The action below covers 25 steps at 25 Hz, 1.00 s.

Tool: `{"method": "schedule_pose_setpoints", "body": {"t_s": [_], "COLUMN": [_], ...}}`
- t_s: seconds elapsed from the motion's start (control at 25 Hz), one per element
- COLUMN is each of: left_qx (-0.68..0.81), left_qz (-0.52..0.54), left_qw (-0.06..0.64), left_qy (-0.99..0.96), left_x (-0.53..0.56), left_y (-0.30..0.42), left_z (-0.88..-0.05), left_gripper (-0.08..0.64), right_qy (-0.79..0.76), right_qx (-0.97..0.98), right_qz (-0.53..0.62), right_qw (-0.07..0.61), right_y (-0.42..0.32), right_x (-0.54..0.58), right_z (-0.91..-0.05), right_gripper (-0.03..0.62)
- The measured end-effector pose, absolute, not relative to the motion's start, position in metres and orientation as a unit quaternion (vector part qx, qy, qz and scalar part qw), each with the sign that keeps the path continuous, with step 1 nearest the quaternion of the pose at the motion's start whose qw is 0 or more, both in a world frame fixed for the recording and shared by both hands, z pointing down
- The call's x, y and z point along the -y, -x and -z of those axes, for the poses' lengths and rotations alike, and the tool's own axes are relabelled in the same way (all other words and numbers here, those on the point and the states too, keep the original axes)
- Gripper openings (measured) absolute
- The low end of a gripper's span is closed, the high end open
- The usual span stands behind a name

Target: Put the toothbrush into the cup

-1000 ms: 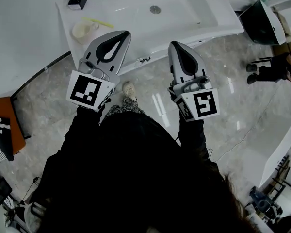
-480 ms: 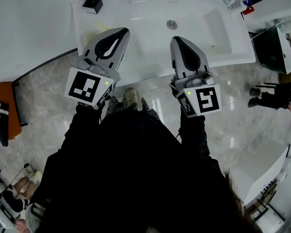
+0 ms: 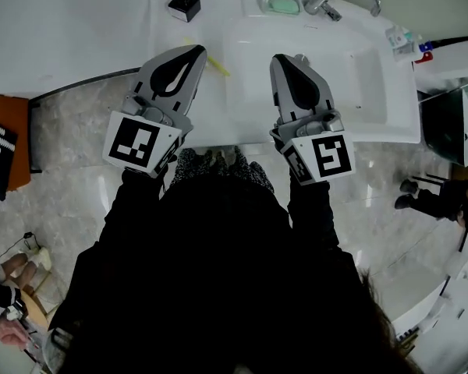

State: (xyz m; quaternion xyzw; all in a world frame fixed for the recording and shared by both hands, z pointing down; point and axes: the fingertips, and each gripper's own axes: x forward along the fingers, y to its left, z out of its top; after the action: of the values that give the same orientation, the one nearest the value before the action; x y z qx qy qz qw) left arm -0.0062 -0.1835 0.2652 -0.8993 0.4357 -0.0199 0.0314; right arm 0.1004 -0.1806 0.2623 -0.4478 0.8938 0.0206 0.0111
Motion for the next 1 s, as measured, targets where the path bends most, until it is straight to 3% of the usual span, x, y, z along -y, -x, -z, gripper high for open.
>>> {"method": "schedule_pose_setpoints", "body": {"t_s": [0.4, 1.0], "left_qx": [-0.536, -0.643], "left_qz": [0.027, 0.033], "left_qw": [0.029, 0.038], "left_qy": [0.844, 0.764], "left_x": [0.185, 0.184], "left_y": [0.046, 0.037], "left_z": [-0.263, -0.258], "left_gripper": [0.008, 0.008], "right_qy": [0.355, 0.226], "right_qx": [-0.935, -0.974], "right_qz": [-0.031, -0.032], "right_qw": [0.005, -0.007], "right_y": [-0.065, -0.056], "right_x": [0.203, 0.237], "right_z": [-0.264, -0.268], "right_gripper": [0.005, 0.005]}}
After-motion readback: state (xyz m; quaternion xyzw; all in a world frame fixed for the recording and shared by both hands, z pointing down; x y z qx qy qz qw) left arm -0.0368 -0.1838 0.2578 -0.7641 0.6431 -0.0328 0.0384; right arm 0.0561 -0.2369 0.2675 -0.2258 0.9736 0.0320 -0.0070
